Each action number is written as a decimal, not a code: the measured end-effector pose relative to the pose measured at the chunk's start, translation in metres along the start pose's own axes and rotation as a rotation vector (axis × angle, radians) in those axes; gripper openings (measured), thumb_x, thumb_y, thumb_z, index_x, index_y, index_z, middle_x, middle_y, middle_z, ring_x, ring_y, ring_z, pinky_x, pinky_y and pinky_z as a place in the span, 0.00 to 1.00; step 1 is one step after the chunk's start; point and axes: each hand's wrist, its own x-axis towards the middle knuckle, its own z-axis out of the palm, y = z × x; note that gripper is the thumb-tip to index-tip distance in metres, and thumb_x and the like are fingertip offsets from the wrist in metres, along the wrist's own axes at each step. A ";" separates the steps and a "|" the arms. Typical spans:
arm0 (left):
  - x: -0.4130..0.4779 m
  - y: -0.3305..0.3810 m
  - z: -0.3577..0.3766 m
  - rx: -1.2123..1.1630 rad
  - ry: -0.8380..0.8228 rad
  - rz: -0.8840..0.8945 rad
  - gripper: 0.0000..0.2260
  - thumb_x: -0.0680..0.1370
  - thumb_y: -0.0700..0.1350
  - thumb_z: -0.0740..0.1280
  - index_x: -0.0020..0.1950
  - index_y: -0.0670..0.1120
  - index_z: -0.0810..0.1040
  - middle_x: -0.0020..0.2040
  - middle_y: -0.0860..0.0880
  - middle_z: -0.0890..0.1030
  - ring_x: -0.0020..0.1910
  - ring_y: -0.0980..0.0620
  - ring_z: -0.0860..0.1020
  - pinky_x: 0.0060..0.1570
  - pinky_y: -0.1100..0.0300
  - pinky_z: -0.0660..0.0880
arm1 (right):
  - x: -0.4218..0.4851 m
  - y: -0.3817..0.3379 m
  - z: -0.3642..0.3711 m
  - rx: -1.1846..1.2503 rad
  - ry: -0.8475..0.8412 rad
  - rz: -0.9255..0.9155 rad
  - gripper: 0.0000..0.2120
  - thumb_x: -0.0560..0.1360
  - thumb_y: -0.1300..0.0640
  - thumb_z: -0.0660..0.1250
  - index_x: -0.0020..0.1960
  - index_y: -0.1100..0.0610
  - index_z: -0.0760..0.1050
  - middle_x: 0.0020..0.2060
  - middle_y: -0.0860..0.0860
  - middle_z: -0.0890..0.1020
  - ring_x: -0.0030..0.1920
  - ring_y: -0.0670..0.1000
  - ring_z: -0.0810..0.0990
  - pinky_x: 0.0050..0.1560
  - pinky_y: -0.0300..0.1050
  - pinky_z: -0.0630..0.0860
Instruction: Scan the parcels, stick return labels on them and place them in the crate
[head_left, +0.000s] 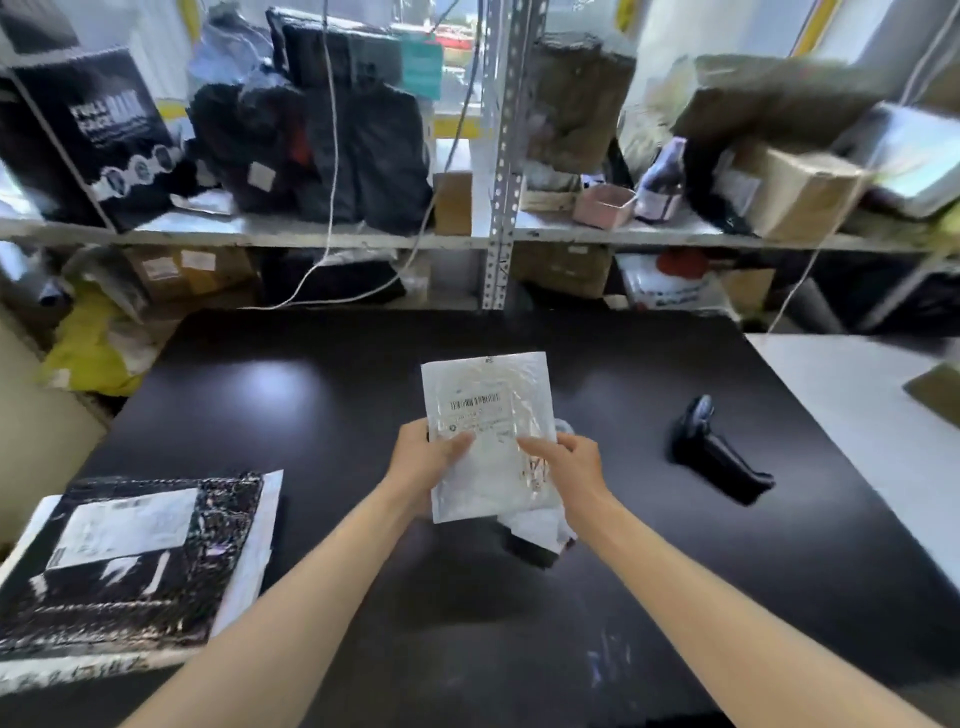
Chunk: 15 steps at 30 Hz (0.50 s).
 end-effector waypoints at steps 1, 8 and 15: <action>0.002 0.001 0.011 0.006 -0.014 -0.001 0.06 0.77 0.36 0.69 0.52 0.44 0.80 0.51 0.47 0.84 0.46 0.51 0.83 0.37 0.62 0.80 | 0.003 0.000 -0.011 0.008 0.016 -0.005 0.10 0.70 0.62 0.74 0.48 0.67 0.81 0.43 0.58 0.84 0.40 0.56 0.84 0.39 0.53 0.83; 0.016 0.006 0.092 0.046 -0.114 0.041 0.11 0.76 0.39 0.71 0.58 0.39 0.81 0.53 0.45 0.85 0.52 0.47 0.84 0.54 0.48 0.80 | 0.044 0.002 -0.094 0.076 0.011 0.058 0.03 0.74 0.63 0.72 0.47 0.61 0.81 0.41 0.56 0.86 0.41 0.57 0.85 0.40 0.51 0.81; 0.029 -0.004 0.171 -0.061 -0.112 -0.011 0.10 0.75 0.43 0.72 0.56 0.44 0.82 0.53 0.48 0.85 0.50 0.48 0.84 0.49 0.50 0.82 | 0.085 -0.001 -0.173 0.157 -0.081 0.087 0.03 0.75 0.65 0.69 0.47 0.63 0.81 0.43 0.57 0.86 0.43 0.57 0.86 0.43 0.53 0.82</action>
